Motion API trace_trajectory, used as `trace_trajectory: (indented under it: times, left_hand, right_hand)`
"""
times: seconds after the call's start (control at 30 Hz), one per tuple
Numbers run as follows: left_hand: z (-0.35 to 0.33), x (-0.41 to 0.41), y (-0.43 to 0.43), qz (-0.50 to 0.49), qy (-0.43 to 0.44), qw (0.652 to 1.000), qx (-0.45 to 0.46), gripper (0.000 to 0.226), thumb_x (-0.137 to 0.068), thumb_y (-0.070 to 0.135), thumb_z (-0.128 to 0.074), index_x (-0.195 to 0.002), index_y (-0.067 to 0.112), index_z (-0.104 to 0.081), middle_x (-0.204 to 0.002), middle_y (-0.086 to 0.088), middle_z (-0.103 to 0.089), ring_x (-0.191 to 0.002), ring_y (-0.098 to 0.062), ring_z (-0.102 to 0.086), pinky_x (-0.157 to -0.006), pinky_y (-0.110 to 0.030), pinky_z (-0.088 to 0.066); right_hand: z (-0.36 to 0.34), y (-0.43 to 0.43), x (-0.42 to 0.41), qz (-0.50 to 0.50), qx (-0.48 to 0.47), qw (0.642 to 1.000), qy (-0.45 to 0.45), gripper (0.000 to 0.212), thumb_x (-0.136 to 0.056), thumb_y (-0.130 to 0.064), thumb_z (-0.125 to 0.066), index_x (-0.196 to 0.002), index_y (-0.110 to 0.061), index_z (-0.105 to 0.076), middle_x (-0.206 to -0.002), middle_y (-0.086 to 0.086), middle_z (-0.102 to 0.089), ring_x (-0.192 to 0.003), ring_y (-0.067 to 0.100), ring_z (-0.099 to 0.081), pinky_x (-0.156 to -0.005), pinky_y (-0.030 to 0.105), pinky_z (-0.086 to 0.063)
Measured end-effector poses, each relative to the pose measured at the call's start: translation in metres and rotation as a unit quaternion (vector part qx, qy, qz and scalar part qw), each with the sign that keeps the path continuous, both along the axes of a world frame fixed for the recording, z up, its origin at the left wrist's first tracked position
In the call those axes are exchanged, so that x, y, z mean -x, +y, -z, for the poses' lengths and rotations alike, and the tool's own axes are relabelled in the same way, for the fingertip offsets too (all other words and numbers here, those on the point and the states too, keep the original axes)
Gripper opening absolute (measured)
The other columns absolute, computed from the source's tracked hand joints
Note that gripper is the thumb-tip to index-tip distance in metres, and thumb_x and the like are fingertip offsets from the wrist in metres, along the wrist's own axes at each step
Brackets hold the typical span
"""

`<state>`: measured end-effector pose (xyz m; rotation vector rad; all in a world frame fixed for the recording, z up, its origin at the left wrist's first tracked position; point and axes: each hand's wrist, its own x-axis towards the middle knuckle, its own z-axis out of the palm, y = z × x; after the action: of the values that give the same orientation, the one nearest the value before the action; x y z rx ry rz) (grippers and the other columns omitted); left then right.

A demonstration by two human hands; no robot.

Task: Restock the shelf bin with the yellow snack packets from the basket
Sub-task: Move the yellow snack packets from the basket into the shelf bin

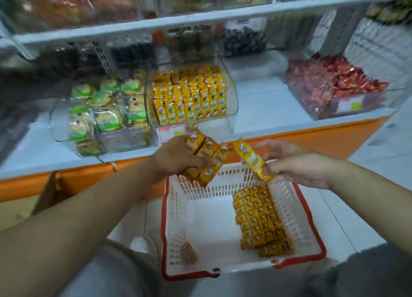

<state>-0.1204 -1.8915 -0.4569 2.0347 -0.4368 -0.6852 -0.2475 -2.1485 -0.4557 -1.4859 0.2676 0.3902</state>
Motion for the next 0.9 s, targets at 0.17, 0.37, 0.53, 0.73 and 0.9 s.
trace_trajectory:
  times: [0.17, 0.37, 0.53, 0.73, 0.9]
  left_hand:
    - [-0.024, 0.015, 0.007, -0.052, 0.030, 0.993, 0.105, 0.050, -0.062, 0.026, -0.096, -0.105, 0.016, -0.073, -0.095, -0.007, -0.080, -0.082, -0.029, -0.078, -0.069, -0.040, -0.064]
    - [-0.013, 0.009, 0.011, -0.122, 0.016, 0.983, 0.134, 0.057, -0.062, 0.035, -0.095, -0.111, 0.017, -0.071, -0.094, -0.005, -0.080, -0.081, -0.028, -0.078, -0.072, -0.045, -0.065]
    - [-0.020, -0.011, 0.016, -0.157, -0.022, 0.979, 0.129, 0.107, -0.043, 0.053, -0.098, -0.134, 0.013, -0.059, -0.109, -0.004, -0.078, -0.096, -0.028, -0.076, -0.088, -0.051, -0.060]
    - [-0.027, -0.030, 0.026, -0.179, -0.047, 0.973, 0.137, 0.068, -0.065, 0.034, -0.093, -0.124, 0.017, -0.064, -0.107, -0.003, -0.078, -0.091, -0.020, -0.077, -0.075, -0.037, -0.064]
    - [-0.029, -0.046, 0.040, -0.213, -0.064, 0.965, 0.137, 0.039, -0.073, 0.025, -0.090, -0.103, 0.023, -0.066, -0.086, 0.007, -0.079, -0.076, -0.016, -0.078, -0.061, -0.032, -0.063]
  right_hand:
    - [-0.013, 0.023, -0.013, 0.044, -0.071, 0.995, -0.060, 0.050, -0.080, 0.022, -0.058, -0.120, -0.008, -0.058, -0.095, 0.014, -0.064, -0.087, 0.030, -0.068, -0.073, 0.033, -0.060]
    - [-0.007, 0.033, -0.038, 0.074, -0.090, 0.989, -0.090, 0.059, -0.073, 0.019, -0.071, -0.118, -0.016, -0.057, -0.098, 0.011, -0.071, -0.079, 0.023, -0.072, -0.072, 0.033, -0.060]
    - [-0.009, 0.042, -0.055, 0.046, -0.042, 0.992, -0.112, 0.092, -0.058, 0.001, -0.090, -0.128, -0.046, -0.055, -0.105, 0.010, -0.068, -0.084, 0.024, -0.071, -0.073, 0.036, -0.058]
    - [-0.020, 0.054, -0.092, 0.176, 0.054, 0.962, -0.202, 0.058, -0.076, -0.009, -0.083, -0.121, -0.032, -0.053, -0.094, 0.010, -0.074, -0.079, 0.024, -0.072, -0.067, 0.029, -0.056]
    - [-0.027, 0.051, -0.158, 0.175, 0.207, 0.932, -0.239, 0.063, -0.073, -0.016, -0.083, -0.119, -0.034, -0.044, -0.104, 0.007, -0.066, -0.089, 0.029, -0.069, -0.080, 0.041, -0.055]
